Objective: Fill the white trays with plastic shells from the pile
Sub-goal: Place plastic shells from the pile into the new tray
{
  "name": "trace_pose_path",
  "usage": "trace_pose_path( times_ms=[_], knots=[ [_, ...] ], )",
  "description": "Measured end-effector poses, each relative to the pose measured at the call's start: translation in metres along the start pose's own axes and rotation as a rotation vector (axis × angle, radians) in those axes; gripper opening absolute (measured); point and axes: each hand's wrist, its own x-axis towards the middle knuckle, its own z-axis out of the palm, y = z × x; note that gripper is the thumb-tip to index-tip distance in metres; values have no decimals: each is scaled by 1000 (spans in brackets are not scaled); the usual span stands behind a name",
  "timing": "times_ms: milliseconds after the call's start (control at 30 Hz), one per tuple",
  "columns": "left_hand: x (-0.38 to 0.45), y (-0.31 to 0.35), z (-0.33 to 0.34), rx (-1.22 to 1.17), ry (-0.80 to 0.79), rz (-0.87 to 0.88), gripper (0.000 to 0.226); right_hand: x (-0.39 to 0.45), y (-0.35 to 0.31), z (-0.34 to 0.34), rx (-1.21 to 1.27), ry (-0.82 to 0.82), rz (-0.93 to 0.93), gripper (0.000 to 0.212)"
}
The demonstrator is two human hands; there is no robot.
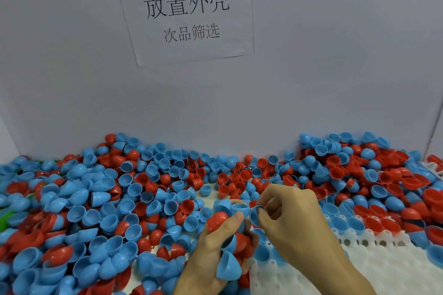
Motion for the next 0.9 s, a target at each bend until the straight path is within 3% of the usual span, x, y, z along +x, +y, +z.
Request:
trace_pose_path(
  times_ms=[100,200,300,633,767,900],
  knots=[
    [-2,0,-3,49,-5,25,42,0,1,-3,-4,-18,3,21],
    [-2,-1,-7,40,9,48,63,2,1,-8,8,-46,26,21],
    [-3,-3,-9,49,-13,83,68,2,0,-13,72,-103,59,21],
    [-3,-4,-11,-10,-146,141,47,0,-6,-27,108,-300,71,26],
    [-2,-4,-11,-28,-169,141,45,-1,-7,-31,129,-312,58,15],
    [-3,-3,-10,-13,-174,127,50,-3,-8,-35,45,-344,-29,30]
  ],
)
